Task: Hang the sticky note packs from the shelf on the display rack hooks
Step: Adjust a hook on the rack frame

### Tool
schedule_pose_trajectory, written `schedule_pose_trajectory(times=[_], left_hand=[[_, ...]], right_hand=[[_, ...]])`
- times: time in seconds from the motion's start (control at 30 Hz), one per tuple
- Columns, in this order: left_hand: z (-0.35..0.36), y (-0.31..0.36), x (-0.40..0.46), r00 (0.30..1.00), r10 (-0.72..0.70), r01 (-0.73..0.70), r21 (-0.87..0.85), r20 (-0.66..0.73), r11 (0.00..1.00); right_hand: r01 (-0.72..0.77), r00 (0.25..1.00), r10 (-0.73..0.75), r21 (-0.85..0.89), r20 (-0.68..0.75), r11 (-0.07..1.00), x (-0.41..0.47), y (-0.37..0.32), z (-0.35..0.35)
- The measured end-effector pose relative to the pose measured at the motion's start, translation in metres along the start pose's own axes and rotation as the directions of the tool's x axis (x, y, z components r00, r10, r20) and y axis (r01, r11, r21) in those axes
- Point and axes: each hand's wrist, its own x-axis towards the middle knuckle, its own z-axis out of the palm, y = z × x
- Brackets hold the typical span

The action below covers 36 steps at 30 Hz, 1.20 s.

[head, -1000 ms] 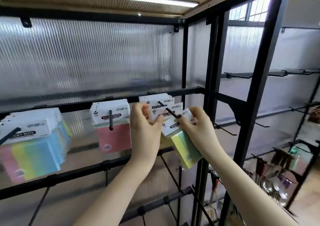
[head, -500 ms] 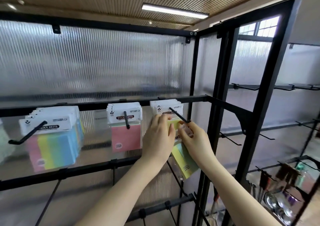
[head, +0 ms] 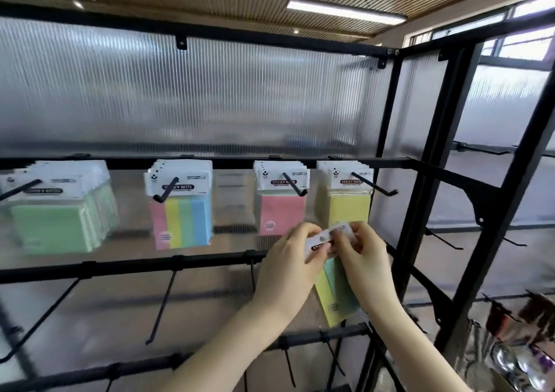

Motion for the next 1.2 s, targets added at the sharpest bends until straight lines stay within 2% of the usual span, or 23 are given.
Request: schedule_pose_trajectory(times=[0.13, 0.23, 0.33, 0.47, 0.63, 0.73, 1.0, 1.2], left_hand=[[-0.050, -0.003, -0.025, 0.981, -0.161, 0.122, -0.301, -0.105, 0.946], [-0.087, -0.004, -0.038, 0.942, -0.243, 0.127, -0.424, -0.233, 0.897], [-0.115, -0.003, -0.044, 0.922, -0.283, 0.124, -0.489, -0.266, 0.864], [-0.143, -0.006, -0.045, 0.901, -0.251, 0.051, -0.488, -0.354, 0.872], [-0.166, -0.012, -0.044, 0.857, -0.167, -0.013, -0.343, -0.488, 0.939], [-0.168, -0.020, -0.040, 0.843, -0.191, 0.027, -0.315, -0.503, 0.949], [-0.157, -0.040, -0.040, 0.844, -0.242, 0.094, -0.311, -0.479, 0.946], [-0.159, -0.042, -0.039, 0.843, -0.212, 0.049, -0.322, -0.494, 0.945]], right_hand=[[0.054, 0.997, -0.059, 0.112, 0.041, 0.992, -0.025, -0.030, 0.037], [0.115, 0.993, -0.114, 0.183, -0.015, 0.976, -0.036, -0.060, 0.067], [0.142, 0.988, -0.118, 0.298, -0.096, 0.944, -0.039, -0.090, 0.093], [0.186, 0.980, -0.145, 0.374, -0.136, 0.908, -0.041, -0.117, 0.122], [0.238, 0.971, -0.228, 0.381, -0.071, 0.894, -0.050, -0.132, 0.142], [0.194, 0.976, -0.215, 0.373, 0.014, 0.907, -0.048, -0.134, 0.150], [0.144, 0.979, -0.179, 0.302, 0.094, 0.942, -0.044, -0.121, 0.156], [0.160, 0.973, -0.204, 0.330, 0.103, 0.930, -0.044, -0.120, 0.154]])
